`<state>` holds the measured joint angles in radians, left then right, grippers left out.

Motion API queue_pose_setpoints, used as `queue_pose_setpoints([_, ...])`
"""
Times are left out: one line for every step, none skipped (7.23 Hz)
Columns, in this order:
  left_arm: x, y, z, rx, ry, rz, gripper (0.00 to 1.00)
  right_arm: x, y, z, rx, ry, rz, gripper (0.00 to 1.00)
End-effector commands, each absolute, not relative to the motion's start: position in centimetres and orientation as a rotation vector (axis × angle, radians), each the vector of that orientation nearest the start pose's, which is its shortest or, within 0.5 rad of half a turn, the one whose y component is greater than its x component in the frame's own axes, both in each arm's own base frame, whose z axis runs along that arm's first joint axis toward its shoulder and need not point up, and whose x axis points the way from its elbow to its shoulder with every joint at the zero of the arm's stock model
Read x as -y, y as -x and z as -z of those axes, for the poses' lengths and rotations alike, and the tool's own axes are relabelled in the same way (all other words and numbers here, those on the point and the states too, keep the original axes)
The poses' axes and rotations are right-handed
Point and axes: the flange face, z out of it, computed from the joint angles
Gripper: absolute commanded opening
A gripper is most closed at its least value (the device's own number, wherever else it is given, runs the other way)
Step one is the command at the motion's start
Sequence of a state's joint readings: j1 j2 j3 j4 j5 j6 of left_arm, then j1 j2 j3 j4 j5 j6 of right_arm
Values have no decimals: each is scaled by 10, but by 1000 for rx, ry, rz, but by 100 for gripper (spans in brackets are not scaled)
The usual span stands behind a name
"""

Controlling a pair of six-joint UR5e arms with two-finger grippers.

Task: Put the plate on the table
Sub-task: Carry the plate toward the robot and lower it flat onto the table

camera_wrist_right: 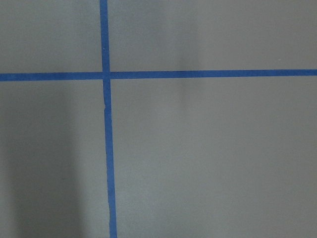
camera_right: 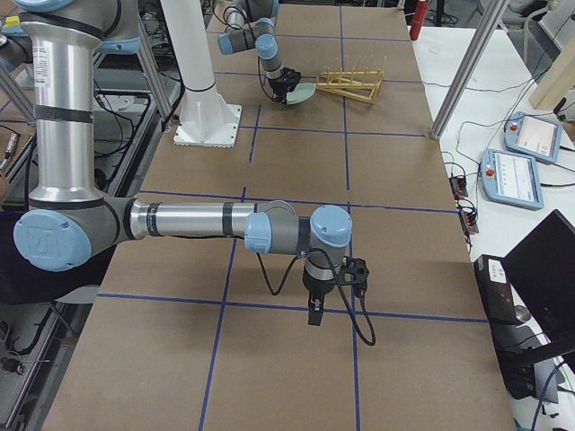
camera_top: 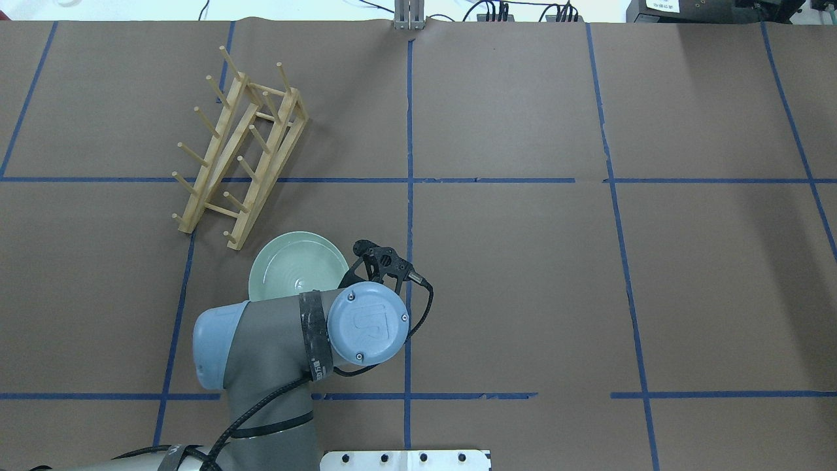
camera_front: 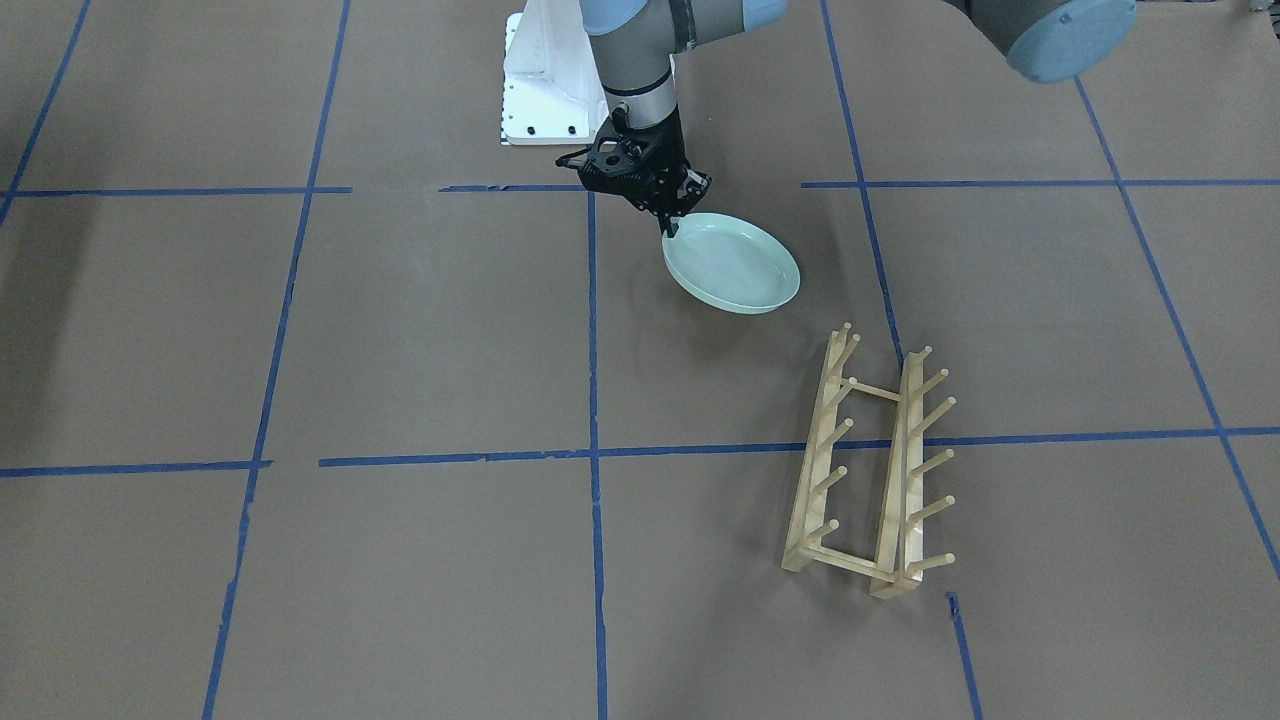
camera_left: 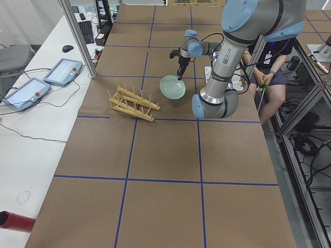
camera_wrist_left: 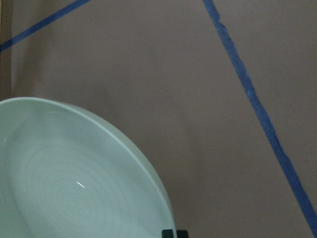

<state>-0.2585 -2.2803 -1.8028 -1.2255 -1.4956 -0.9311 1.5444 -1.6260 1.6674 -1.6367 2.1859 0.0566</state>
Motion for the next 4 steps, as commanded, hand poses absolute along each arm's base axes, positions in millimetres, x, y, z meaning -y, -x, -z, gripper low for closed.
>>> queue_pose_setpoints([299,-592,-200,-497,-326,-338,99,468,-63,-654,614,50,-36,100])
queue_pose_setpoints([295,-574,-176,-559,-346,-318,100,468,-63,-654,614,50,-36,100])
queue_pose_setpoints([295,-554,-164,-600,-365,-303,100,468,-63,-654,614,50,-36,100])
queue_pose_setpoints([308,-539,-148,-684,-400,-237,100,468,-64,-654,614,49,-37,100])
